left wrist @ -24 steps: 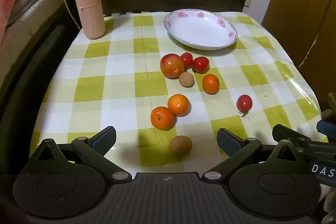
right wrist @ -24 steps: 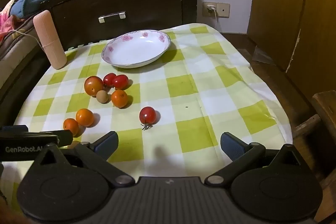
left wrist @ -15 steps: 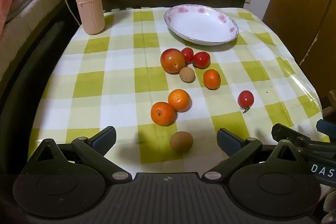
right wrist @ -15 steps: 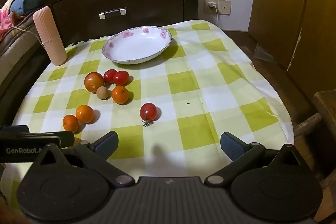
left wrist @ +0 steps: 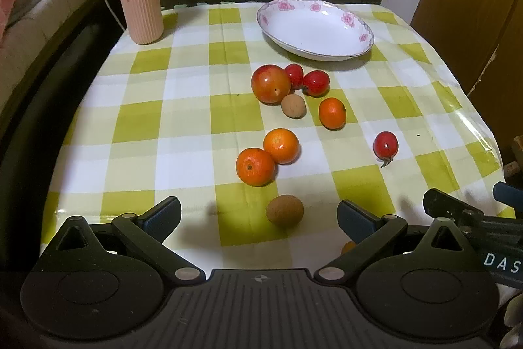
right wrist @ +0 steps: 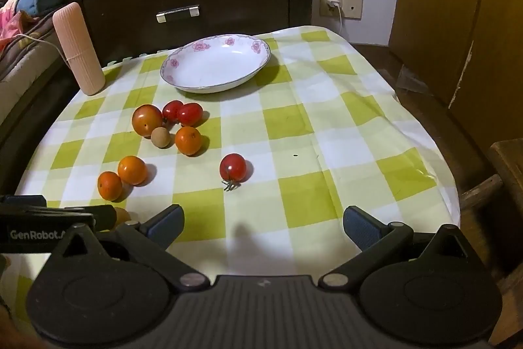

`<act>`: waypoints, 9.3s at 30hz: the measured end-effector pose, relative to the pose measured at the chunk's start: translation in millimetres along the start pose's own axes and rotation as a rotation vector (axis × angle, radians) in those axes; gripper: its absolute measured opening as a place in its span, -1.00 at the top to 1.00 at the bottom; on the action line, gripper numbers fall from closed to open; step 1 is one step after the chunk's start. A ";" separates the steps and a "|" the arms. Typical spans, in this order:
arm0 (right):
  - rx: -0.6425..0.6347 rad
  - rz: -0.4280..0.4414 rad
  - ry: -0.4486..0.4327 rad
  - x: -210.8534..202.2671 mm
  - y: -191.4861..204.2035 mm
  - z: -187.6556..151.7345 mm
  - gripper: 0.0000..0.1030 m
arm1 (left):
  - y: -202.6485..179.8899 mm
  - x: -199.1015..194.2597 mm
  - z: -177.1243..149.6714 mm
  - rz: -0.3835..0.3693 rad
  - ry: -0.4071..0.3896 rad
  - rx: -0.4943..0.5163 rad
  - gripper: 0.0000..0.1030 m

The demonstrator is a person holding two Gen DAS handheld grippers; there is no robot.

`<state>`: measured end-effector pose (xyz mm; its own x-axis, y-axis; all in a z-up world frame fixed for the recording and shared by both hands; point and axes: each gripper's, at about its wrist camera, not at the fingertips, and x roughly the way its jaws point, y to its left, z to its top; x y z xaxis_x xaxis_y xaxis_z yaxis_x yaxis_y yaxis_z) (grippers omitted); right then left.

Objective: Organize fruits

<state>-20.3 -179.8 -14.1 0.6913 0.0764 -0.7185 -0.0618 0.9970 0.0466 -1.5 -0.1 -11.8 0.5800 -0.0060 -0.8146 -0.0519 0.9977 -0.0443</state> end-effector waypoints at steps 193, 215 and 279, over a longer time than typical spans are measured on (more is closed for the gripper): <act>-0.039 0.290 0.035 122.1 6.7 163.2 0.54 | -23.8 87.9 165.7 -0.132 -0.056 0.039 0.36; -0.069 0.309 0.089 179.6 4.5 173.8 0.51 | -24.9 127.3 178.5 -0.115 -0.015 0.051 0.36; -0.043 0.306 0.071 95.2 0.4 125.4 0.39 | -10.1 50.4 117.5 -0.152 -0.027 0.069 -0.38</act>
<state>135.8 -170.6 4.5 0.5837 0.3705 -0.7225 -0.2911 0.9262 0.2398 123.8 -2.6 15.5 0.5987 -0.1562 -0.7856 0.0935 0.9877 -0.1252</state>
